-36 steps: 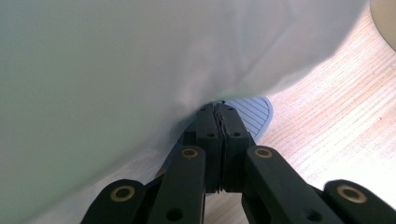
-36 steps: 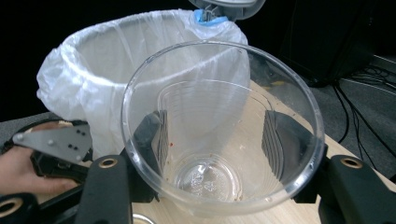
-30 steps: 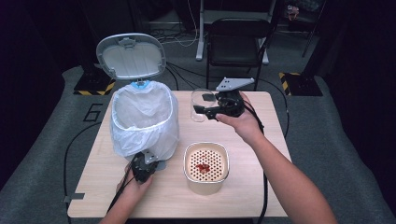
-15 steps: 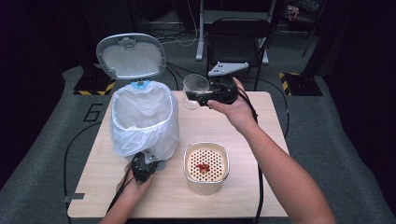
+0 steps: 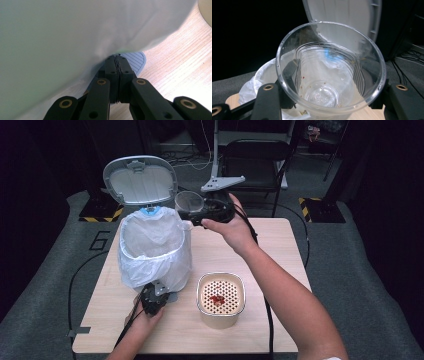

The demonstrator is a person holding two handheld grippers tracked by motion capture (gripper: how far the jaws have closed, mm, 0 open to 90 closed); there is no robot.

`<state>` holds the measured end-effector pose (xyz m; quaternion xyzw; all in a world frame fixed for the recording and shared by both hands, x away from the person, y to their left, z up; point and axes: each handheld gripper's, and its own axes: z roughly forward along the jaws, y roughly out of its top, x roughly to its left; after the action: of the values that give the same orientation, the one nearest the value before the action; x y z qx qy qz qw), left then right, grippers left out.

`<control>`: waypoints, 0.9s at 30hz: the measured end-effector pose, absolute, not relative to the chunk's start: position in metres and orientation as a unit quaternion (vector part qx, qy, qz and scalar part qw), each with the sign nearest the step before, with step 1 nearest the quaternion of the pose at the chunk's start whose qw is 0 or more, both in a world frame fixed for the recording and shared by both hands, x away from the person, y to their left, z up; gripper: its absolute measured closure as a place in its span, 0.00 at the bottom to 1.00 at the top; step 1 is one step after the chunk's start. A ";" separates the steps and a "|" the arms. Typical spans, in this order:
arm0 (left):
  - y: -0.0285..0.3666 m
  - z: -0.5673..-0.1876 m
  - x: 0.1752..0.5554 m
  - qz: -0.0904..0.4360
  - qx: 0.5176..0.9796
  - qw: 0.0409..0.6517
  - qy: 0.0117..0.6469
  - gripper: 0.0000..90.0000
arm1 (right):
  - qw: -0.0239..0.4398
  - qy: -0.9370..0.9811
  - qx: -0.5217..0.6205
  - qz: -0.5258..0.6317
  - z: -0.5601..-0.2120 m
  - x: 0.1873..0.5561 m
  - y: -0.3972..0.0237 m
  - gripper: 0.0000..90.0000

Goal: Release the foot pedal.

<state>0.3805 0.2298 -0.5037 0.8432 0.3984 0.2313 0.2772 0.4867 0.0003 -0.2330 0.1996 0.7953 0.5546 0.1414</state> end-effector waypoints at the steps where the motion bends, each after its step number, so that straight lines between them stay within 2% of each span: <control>1: 0.230 -0.504 0.381 0.231 0.843 0.277 0.398 0.98 | 0.141 0.795 0.200 0.555 -0.233 0.487 0.000 0.44; 17: 0.230 -0.504 0.381 0.232 0.844 0.278 0.397 0.98 | 0.134 0.811 0.179 0.541 -0.248 0.495 0.061 0.43; 27: 0.231 -0.504 0.381 0.235 0.846 0.275 0.392 0.98 | 0.126 0.818 0.175 0.534 -0.258 0.500 0.082 0.42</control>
<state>0.3805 0.2306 -0.5040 0.8460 0.3915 0.2353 0.2749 0.4996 0.0820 -0.2582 0.1748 0.8178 0.5335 0.1262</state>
